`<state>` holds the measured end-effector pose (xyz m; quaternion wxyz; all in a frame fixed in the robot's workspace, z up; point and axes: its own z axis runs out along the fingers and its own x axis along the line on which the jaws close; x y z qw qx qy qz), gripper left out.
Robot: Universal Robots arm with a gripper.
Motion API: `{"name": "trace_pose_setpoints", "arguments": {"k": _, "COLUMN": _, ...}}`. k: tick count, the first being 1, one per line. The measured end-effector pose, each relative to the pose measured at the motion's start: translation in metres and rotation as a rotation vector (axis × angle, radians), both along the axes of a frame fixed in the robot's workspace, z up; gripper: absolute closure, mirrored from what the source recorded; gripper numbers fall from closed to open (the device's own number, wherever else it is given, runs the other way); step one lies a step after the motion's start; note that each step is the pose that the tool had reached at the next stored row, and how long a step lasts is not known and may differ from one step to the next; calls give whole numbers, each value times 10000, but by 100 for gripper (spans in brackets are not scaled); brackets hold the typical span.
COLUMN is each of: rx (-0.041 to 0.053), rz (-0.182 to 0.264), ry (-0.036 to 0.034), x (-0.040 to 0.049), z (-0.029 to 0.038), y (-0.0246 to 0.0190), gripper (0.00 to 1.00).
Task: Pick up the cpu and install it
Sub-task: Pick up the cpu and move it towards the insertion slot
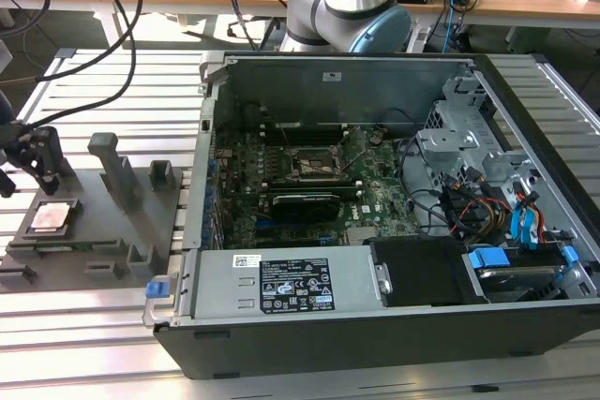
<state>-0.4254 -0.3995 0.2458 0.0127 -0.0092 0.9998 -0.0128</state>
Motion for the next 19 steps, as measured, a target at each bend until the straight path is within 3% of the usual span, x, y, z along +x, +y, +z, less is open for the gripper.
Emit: {"name": "trace_pose_setpoints", "arguments": {"k": 19, "rx": 1, "rz": 0, "ry": 0, "x": 0, "z": -70, "y": 0, "gripper": 40}}
